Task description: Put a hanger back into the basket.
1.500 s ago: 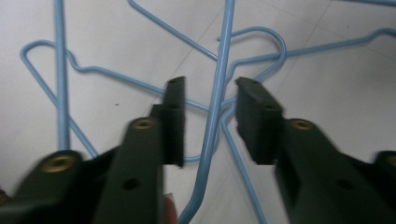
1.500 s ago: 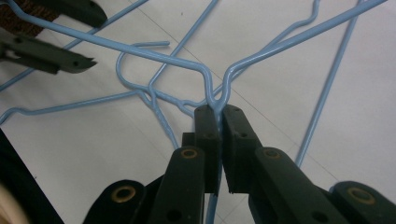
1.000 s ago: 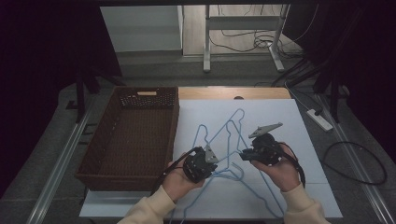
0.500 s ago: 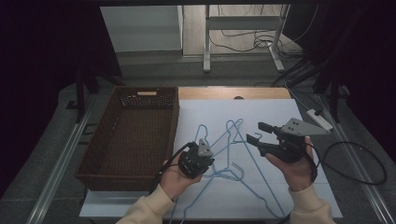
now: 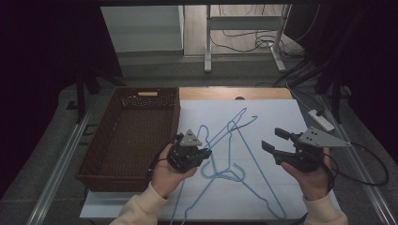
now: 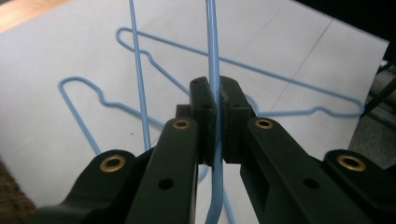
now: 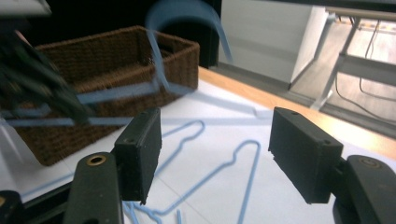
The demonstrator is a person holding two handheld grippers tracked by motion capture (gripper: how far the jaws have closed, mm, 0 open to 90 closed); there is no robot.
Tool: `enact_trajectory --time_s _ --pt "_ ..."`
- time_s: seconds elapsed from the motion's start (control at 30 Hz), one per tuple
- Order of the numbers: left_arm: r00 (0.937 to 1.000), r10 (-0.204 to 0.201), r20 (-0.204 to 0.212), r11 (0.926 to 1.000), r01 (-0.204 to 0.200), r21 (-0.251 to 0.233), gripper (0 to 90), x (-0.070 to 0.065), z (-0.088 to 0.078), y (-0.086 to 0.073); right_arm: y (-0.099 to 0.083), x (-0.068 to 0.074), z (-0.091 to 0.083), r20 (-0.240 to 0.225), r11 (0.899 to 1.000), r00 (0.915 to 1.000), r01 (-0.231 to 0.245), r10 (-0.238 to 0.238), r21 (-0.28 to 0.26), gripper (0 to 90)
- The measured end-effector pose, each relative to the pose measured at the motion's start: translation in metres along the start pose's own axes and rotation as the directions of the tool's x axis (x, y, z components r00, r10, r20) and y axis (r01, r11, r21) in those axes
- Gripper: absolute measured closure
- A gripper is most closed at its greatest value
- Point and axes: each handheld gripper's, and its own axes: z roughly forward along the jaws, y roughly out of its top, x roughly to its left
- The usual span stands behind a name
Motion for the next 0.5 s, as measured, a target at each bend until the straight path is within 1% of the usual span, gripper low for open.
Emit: enact_trajectory --time_s 0.13,0.23,0.27,0.37,0.5 --pt "0.9998 -0.016 0.007 0.9987 0.017 -0.048 85.9 0.008 -0.020 0.002 -0.012 -0.005 0.004 0.003 0.999 0.9999 -0.012 0.012 0.041 34.7" --pt "0.9997 -0.022 0.012 0.9956 0.023 -0.091 85.9 0.016 -0.038 0.001 -0.024 -0.009 0.010 0.001 0.997 0.9997 -0.025 0.025 0.067 34.7" --pt "0.9996 -0.026 0.010 0.9946 0.027 -0.100 85.9 0.018 -0.042 0.001 -0.028 -0.009 0.013 0.005 0.996 0.9996 -0.026 0.026 0.082 34.8" --pt "0.9994 -0.033 0.007 0.9914 0.034 -0.126 85.9 0.026 -0.056 -0.001 -0.036 -0.011 0.018 0.009 0.995 0.9997 -0.024 0.024 0.100 34.8" --pt "0.9983 -0.059 0.004 0.9862 0.059 -0.155 85.9 0.041 -0.072 -0.006 -0.043 -0.012 0.022 0.010 0.993 0.9997 -0.025 0.024 0.113 34.3"
